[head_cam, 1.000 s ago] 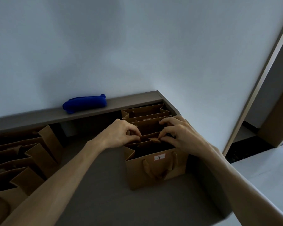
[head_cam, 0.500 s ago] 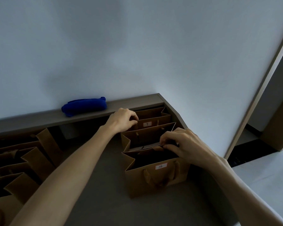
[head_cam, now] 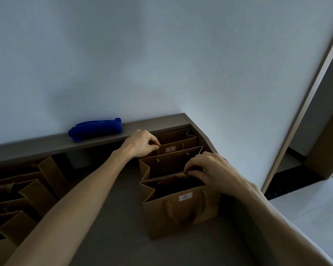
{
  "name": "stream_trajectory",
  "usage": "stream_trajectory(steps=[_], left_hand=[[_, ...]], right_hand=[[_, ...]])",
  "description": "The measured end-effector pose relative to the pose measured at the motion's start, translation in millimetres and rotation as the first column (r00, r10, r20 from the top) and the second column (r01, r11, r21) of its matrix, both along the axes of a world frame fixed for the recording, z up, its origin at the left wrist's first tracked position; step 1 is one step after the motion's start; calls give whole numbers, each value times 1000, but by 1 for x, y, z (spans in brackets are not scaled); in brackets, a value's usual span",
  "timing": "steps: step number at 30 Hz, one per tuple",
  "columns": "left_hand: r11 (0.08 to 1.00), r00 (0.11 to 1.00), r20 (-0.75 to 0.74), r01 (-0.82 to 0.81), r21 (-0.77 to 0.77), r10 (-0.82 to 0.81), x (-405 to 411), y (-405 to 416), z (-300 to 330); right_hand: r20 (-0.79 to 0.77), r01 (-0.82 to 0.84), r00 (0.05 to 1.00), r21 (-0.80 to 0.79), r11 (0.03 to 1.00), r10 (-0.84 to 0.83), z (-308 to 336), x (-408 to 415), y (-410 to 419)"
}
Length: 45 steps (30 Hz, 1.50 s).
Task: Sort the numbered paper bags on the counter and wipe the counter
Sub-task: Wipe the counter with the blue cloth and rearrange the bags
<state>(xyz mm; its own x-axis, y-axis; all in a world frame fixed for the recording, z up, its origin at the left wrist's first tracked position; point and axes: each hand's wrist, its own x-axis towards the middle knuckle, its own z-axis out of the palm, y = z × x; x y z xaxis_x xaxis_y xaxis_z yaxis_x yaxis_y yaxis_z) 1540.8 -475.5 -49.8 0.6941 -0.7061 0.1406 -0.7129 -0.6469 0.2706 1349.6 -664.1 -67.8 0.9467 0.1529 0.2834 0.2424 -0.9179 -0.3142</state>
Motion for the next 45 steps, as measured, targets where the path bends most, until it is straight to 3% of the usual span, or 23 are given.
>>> stream_trajectory(steps=[12, 26, 31, 37, 45], left_hand=[[998, 1000, -1, -2, 70, 2, -7, 2, 7], [994, 994, 39, 106, 19, -106, -29, 11, 1], [995, 993, -65, 95, 16, -94, -33, 19, -3], [997, 996, 59, 71, 37, -73, -38, 32, -3], [996, 992, 109, -72, 54, 66, -36, 103, 9]], right_hand=[[-77, 44, 996, -15, 999, -45, 12, 23, 3], [-84, 12, 996, -10, 1000, -13, 7, 23, -2], [-66, 5, 998, 10, 1000, -5, 5, 20, -3], [-79, -36, 996, 36, 999, 39, 5, 21, 5], [-50, -122, 991, 17, 992, 123, 9, 42, 69]])
